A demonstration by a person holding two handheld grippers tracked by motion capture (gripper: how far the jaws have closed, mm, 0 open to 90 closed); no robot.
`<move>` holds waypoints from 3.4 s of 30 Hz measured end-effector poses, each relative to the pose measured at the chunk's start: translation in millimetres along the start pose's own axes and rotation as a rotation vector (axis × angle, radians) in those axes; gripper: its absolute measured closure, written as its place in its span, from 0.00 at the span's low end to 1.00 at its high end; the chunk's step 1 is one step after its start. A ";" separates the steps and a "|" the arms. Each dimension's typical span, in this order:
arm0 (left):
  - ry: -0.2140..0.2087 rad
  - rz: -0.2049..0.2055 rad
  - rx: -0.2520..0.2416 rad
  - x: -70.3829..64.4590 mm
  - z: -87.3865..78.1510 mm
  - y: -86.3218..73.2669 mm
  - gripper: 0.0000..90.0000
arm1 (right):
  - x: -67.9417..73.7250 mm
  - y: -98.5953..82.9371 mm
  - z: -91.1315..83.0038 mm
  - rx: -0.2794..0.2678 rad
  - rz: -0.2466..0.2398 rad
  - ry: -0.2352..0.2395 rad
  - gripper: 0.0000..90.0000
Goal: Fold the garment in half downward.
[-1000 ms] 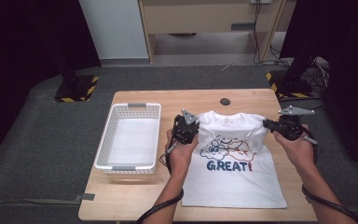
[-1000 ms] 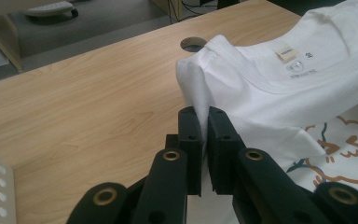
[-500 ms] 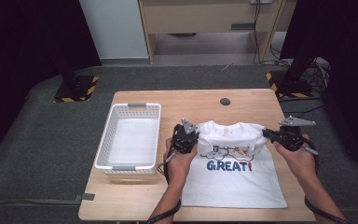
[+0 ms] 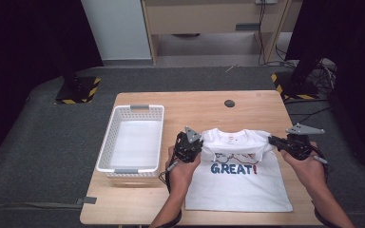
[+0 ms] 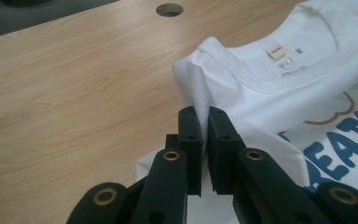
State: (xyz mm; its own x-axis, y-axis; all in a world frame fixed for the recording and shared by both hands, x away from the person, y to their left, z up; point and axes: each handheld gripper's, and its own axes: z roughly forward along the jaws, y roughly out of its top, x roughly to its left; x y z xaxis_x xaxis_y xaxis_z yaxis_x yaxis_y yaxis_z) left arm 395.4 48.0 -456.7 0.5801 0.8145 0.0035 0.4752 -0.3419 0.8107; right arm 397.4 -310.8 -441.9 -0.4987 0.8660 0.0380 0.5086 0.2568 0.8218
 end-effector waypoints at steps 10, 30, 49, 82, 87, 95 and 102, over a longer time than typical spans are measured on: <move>-0.022 0.015 0.000 -7.2 -5.7 -6.0 0.96 | 3.2 -8.7 -6.0 0.008 -0.010 0.018 0.96; -0.050 -0.005 0.007 -15.8 -8.0 -33.6 0.95 | 12.8 -28.4 -10.7 0.036 -0.035 0.045 0.96; -0.075 0.010 0.093 -24.8 0.4 -78.9 0.95 | 27.8 -74.2 -1.1 0.128 -0.047 0.078 0.96; -0.008 0.049 0.072 -17.8 20.5 -25.9 0.60 | 9.0 -45.0 21.2 0.102 -0.033 0.034 0.72; -0.024 0.080 0.074 -23.2 33.6 -13.8 0.60 | 17.7 -36.9 38.6 0.119 -0.059 0.057 0.75; -0.036 0.099 0.089 -21.2 54.9 -6.4 0.66 | 23.9 -38.3 63.6 0.156 -0.054 0.079 0.78; -0.047 0.093 0.111 -17.2 68.5 -12.6 0.60 | 25.7 -40.5 74.1 0.160 -0.041 0.100 0.73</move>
State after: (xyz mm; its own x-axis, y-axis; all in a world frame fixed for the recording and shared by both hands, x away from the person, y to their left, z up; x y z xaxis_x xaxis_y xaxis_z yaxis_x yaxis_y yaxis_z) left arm 424.7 6.2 -507.1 0.6543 0.7548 0.0461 0.4867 -0.4670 0.7383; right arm 416.1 -267.1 -516.3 -0.5845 0.8084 0.0689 0.5876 0.3632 0.7231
